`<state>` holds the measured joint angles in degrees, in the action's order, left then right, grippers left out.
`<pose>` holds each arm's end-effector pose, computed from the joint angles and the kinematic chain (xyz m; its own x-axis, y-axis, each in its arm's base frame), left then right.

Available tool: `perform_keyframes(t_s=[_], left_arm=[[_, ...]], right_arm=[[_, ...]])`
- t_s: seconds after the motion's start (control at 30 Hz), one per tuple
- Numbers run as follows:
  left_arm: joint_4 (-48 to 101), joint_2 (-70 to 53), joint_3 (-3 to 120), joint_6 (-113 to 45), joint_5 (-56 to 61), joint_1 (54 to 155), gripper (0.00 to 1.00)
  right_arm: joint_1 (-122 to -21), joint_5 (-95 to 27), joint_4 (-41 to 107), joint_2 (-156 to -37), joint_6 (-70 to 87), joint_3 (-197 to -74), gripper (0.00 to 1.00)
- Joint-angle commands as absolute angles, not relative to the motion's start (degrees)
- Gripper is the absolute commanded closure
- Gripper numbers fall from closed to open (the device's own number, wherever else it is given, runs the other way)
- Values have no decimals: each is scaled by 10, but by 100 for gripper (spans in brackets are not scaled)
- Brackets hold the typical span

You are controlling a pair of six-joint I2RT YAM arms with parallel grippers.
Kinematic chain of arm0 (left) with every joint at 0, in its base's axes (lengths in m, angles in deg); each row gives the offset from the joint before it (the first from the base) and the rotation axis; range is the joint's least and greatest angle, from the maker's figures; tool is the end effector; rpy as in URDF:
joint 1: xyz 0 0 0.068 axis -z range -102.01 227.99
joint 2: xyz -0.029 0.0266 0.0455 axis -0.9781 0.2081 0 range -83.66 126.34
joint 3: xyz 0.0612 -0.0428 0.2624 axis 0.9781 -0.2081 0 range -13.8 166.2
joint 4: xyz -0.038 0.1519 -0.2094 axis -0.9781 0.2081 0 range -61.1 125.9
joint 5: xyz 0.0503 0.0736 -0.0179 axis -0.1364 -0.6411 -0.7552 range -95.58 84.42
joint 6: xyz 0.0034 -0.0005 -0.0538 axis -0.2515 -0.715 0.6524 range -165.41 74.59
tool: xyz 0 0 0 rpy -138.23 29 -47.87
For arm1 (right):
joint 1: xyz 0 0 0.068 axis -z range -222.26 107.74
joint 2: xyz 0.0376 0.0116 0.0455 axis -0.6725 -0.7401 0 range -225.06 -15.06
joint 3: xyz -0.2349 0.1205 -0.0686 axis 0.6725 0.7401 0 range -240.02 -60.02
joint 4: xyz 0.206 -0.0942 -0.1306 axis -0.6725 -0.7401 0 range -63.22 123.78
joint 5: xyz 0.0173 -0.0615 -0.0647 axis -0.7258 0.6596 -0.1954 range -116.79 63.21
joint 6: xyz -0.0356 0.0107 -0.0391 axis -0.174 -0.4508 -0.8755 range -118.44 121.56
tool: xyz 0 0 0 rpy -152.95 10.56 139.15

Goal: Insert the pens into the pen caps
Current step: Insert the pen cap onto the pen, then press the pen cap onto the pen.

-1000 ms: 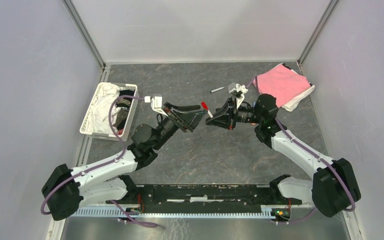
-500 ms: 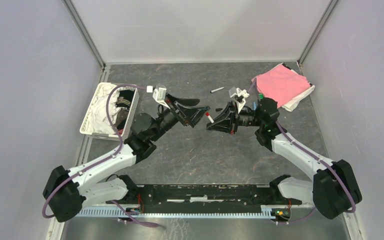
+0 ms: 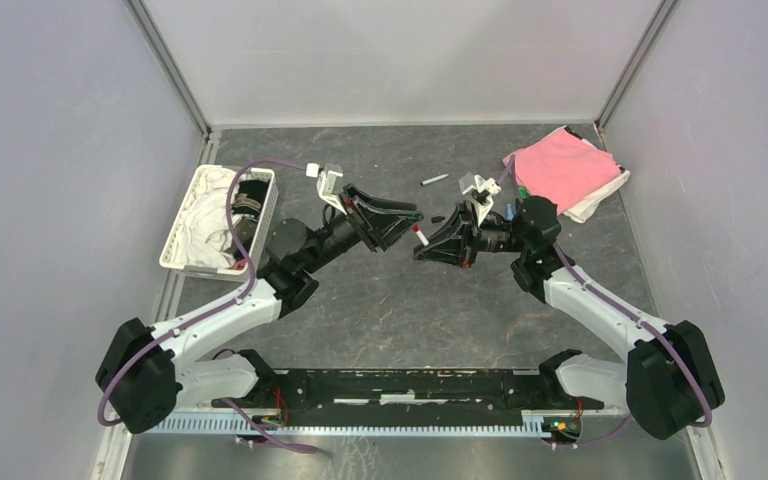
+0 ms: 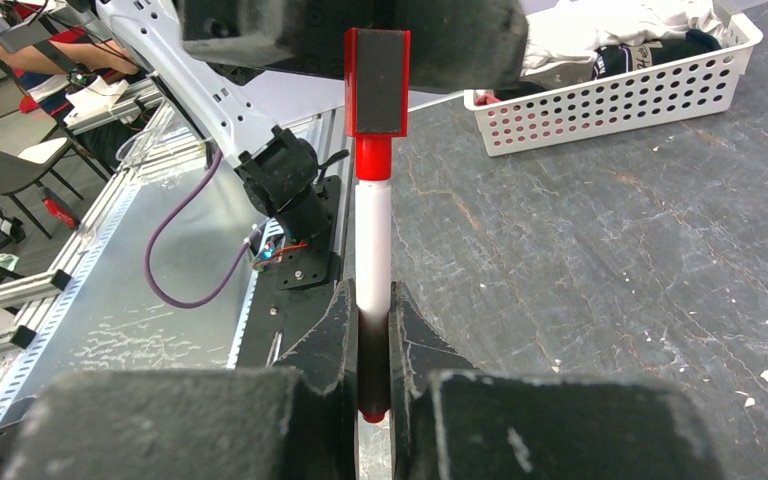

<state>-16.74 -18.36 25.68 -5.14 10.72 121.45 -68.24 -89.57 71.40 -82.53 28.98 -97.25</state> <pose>0.1805 -0.1848 0.3374 -0.3628 -0.5110 -0.7792 0.8091 0.2421 -0.5355 0.2112 0.1382 0.2974 -0.3548 0.0614 -0.9329 -0.9348 -0.0040 0.3552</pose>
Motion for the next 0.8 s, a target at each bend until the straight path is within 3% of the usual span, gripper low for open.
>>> perform_keyframes(t_s=[0.0,0.13,0.23,0.27,0.67,0.77], left_arm=[[-201,-178,275,-28,126,1213,53],[-192,-174,278,-27,125,1213,69],[-182,-171,284,-31,129,1213,94],[-176,-169,287,-35,131,1213,97],[-13,-115,315,-184,254,1230,98],[51,-115,304,-243,287,1241,98]], right_arm=[[-680,-888,740,-818,298,-972,100],[-680,-884,739,-820,299,-973,100],[-679,-882,739,-822,301,-974,100],[-679,-881,739,-823,302,-974,100],[-676,-898,802,-829,322,-978,100],[-653,-915,973,-845,427,-959,100]])
